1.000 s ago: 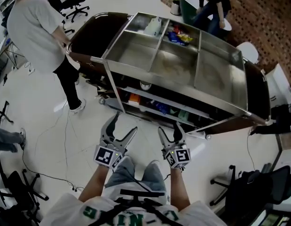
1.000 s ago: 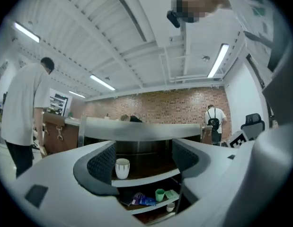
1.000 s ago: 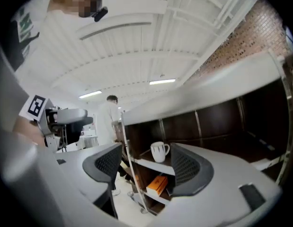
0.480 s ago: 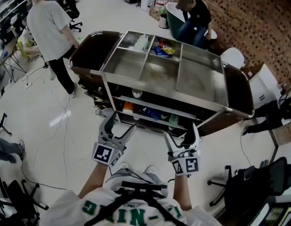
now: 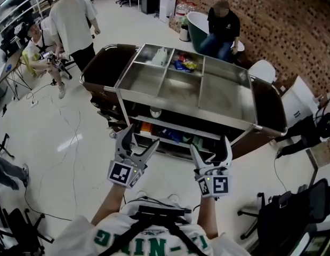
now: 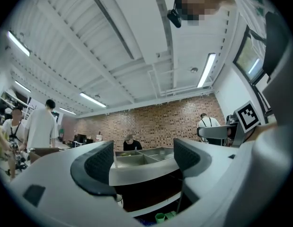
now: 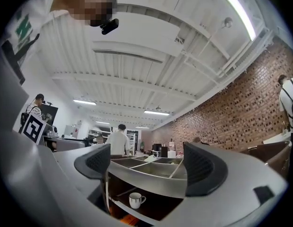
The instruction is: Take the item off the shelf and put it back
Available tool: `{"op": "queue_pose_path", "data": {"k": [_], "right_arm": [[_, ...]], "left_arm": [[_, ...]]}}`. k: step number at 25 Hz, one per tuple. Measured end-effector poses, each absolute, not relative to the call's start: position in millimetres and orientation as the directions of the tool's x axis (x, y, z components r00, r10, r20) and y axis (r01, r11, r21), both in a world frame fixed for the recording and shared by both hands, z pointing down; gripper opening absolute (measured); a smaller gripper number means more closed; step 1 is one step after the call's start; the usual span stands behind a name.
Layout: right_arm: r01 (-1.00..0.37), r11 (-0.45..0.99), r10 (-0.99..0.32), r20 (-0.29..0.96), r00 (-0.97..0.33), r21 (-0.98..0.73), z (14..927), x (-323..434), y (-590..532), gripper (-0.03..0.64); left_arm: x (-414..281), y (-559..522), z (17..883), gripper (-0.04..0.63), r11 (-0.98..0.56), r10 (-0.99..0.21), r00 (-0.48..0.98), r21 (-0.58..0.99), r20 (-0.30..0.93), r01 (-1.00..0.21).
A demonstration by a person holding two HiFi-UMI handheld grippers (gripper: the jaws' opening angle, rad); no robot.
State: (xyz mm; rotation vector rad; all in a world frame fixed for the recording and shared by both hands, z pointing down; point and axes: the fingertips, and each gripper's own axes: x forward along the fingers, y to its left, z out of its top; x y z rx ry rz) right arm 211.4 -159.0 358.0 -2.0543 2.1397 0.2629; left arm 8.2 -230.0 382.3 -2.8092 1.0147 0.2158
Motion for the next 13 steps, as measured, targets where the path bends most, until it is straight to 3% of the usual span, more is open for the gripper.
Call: {"op": "queue_pose_path", "data": {"k": [13], "right_arm": [[-0.997, 0.073, -0.976, -0.207, -0.068, -0.017, 367.9, 195.3, -159.4, 0.503]], "left_arm": [[-2.5, -229.3, 383.6, 0.382, -0.751, -0.645, 0.749, -0.058, -0.152, -0.658]]}}
